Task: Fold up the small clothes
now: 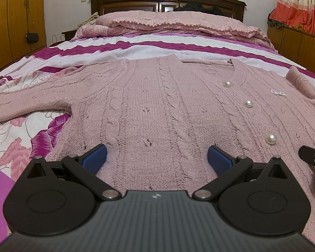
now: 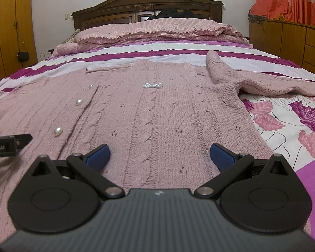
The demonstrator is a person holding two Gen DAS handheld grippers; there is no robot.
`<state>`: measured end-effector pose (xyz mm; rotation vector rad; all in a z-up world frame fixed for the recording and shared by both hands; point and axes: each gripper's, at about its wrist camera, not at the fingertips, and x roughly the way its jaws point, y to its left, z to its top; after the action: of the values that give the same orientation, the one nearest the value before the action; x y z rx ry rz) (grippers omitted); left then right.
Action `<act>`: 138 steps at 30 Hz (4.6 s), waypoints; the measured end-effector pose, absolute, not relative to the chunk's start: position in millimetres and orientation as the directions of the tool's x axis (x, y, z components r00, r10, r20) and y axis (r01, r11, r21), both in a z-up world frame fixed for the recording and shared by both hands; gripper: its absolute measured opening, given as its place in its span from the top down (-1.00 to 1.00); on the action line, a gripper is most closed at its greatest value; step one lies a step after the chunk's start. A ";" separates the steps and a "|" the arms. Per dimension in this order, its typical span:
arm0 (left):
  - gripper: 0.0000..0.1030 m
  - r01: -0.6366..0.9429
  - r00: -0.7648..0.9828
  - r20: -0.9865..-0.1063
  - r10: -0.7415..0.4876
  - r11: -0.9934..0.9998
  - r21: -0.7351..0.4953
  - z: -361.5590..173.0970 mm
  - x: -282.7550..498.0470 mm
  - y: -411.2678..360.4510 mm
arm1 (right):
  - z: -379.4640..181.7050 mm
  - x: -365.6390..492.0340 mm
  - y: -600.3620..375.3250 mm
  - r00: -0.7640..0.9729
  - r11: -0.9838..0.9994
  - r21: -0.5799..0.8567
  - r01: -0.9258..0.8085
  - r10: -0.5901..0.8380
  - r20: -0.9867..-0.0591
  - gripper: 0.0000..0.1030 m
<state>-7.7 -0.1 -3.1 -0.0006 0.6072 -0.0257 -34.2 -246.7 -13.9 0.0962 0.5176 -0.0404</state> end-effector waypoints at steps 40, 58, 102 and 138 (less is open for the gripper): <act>-1.00 0.103 0.733 -0.659 -0.169 0.985 -0.138 57.0 4.3 -24.0 | 45.4 -27.3 -390.8 0.860 0.856 0.496 0.147 0.137 -0.491 -1.00; -1.00 0.080 0.702 -0.704 -0.109 0.994 -0.074 71.3 11.2 -54.9 | -7.1 54.8 -546.0 0.846 0.795 0.467 0.387 -0.106 -0.522 -1.00; -1.00 0.056 0.678 -0.733 -0.049 0.998 -0.015 55.7 19.0 -49.9 | 86.7 30.4 -571.3 0.912 0.836 0.427 0.345 -0.190 -0.364 0.83; -1.00 -0.153 0.737 -0.665 0.120 0.988 0.008 85.7 -21.3 91.0 | 28.2 129.3 -167.5 0.772 0.947 0.188 -0.260 0.321 -0.549 0.65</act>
<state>-21.3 91.0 85.7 -0.0486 0.7270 0.1501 129.3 -167.5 28.2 0.1031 0.6131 0.3152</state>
